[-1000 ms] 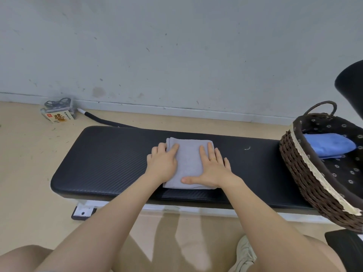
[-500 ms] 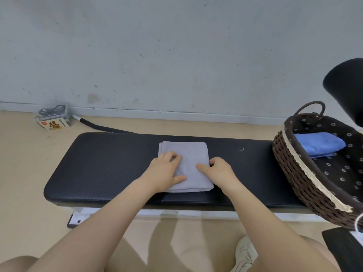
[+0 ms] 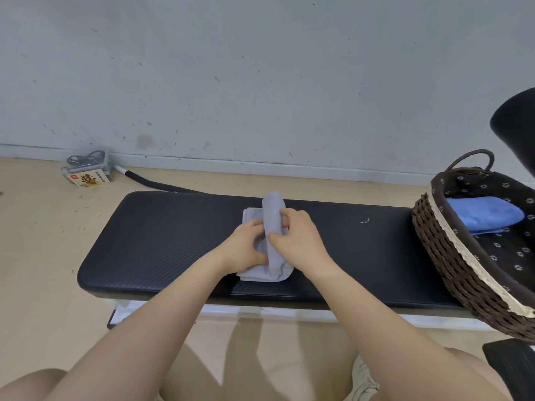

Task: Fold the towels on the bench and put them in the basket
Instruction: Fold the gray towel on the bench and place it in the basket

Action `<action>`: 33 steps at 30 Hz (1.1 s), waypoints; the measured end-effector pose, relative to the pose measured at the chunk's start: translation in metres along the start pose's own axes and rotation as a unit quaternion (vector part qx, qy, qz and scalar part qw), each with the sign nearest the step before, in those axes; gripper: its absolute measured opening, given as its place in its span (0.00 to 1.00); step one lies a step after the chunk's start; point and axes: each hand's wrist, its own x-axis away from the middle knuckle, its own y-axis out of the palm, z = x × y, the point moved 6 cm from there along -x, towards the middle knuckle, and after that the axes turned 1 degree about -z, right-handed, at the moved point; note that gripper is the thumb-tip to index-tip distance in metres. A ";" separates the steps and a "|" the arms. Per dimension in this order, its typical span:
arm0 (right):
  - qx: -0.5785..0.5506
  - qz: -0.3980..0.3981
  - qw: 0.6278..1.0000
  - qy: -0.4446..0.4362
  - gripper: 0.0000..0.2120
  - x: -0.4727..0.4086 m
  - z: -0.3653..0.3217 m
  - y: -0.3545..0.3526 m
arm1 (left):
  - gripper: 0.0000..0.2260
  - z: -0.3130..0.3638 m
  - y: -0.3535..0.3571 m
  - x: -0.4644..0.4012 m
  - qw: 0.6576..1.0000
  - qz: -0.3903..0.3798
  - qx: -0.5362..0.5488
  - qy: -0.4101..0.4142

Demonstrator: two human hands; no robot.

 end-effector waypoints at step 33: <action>-0.023 -0.105 0.992 0.067 0.21 0.013 0.010 0.044 | 0.39 -0.023 -0.060 0.011 0.999 0.033 0.000 -0.024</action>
